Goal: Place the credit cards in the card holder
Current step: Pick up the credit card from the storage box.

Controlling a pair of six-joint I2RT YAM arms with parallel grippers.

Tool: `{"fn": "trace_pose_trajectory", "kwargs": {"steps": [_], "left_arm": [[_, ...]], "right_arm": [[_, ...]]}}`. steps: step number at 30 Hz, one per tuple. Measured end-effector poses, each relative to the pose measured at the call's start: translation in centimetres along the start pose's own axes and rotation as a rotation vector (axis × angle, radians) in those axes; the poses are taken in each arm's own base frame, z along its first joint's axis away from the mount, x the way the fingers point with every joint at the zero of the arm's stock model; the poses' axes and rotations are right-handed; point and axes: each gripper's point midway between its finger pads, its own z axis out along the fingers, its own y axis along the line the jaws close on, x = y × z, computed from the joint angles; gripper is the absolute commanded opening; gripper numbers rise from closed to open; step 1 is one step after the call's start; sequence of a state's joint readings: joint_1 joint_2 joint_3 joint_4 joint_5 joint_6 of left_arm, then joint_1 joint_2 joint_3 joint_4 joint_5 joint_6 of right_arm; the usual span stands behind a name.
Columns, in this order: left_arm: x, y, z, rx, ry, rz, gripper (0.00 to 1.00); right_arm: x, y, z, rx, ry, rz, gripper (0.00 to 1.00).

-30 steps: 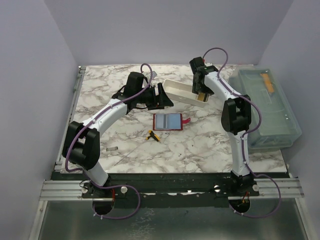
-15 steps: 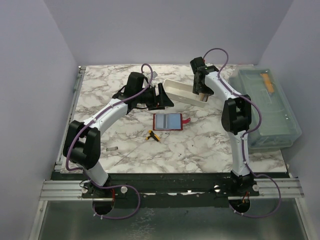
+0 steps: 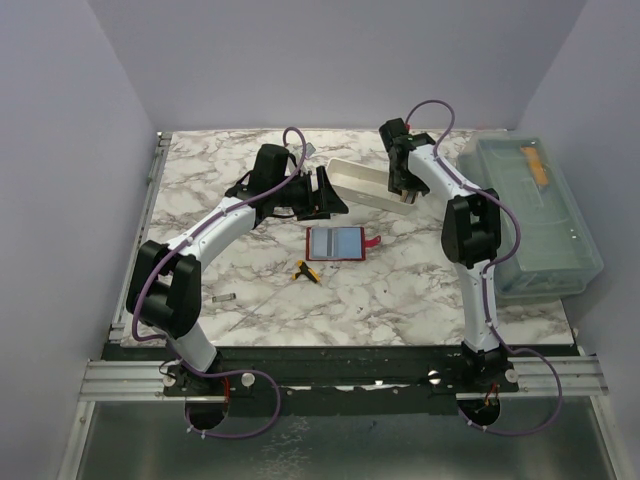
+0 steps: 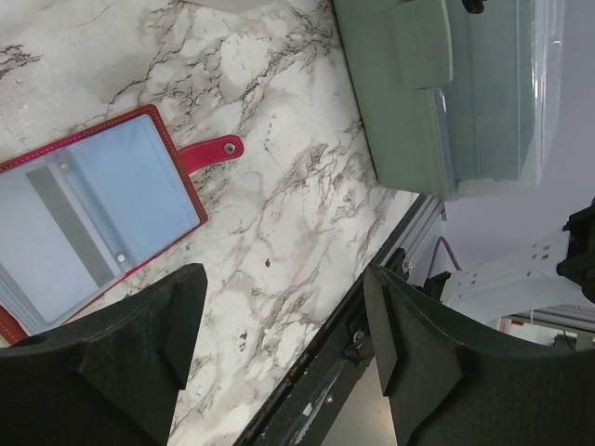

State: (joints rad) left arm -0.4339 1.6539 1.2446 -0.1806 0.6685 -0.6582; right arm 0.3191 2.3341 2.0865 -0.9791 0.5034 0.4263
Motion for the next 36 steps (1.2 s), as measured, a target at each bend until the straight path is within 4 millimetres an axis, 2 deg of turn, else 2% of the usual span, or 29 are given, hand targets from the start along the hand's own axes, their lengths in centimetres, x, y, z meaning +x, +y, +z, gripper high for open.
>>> {"fn": "trace_pose_trajectory", "kwargs": {"steps": [10, 24, 31, 36], "left_arm": [[0.0, 0.0, 0.0, 0.001, 0.001, -0.001, 0.75], [0.0, 0.0, 0.0, 0.001, 0.001, -0.001, 0.75], [0.0, 0.0, 0.0, 0.002, 0.002, -0.001, 0.75], [0.1, -0.1, 0.0, 0.003, 0.003, -0.001, 0.75]], "right_arm": [[0.0, -1.0, 0.1, 0.036, 0.002, -0.013, 0.53], [-0.3, -1.2, -0.3, 0.037, -0.002, -0.028, 0.41], [-0.3, -1.4, -0.3, 0.045, 0.0, -0.033, 0.28], [-0.4, -1.4, -0.4, 0.044, -0.002, -0.033, 0.24]]}}
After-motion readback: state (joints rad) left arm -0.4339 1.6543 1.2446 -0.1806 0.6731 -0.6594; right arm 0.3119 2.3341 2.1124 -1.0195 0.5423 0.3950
